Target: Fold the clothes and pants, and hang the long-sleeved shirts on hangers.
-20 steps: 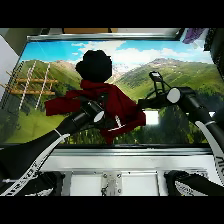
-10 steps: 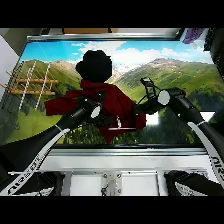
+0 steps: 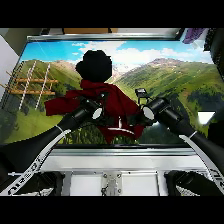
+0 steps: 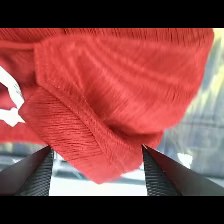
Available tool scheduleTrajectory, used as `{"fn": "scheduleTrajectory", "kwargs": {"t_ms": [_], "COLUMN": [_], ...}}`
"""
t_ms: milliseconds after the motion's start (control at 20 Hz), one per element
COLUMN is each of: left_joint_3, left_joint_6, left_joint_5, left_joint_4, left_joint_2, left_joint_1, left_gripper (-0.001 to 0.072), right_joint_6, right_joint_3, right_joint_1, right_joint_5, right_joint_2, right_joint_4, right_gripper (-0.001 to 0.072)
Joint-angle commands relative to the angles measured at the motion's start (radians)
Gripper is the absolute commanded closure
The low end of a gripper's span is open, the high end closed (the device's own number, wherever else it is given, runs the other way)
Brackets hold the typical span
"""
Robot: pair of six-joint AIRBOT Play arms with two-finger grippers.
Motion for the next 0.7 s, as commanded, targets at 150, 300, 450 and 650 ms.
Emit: {"fn": "scheduleTrajectory", "kwargs": {"t_ms": [150,300,450,650], "left_joint_3": [0.0,0.0,0.0,0.0], "left_joint_6": [0.019,0.019,0.028,0.037], "left_joint_5": [0.015,0.032,0.029,0.026], "left_joint_4": [0.0,-0.002,-0.003,-0.006], "left_joint_2": [-0.001,-0.001,-0.001,-0.001], "left_joint_1": [-0.001,-0.001,-0.001,-0.001], "left_gripper": [0.0688,0.0688,0.0688,0.0688], "right_joint_6": [0.209,0.322,0.438,0.531], "right_joint_3": [-0.242,-0.322,-0.347,-0.347], "right_joint_1": [0.081,0.142,0.166,0.165], "right_joint_5": [-0.082,-0.173,-0.241,-0.243], "right_joint_2": [0.108,0.119,0.087,0.065], "right_joint_4": [-0.021,-0.021,-0.037,-0.113], "right_gripper": [0.0133,0.0133,0.0134,0.0136]}}
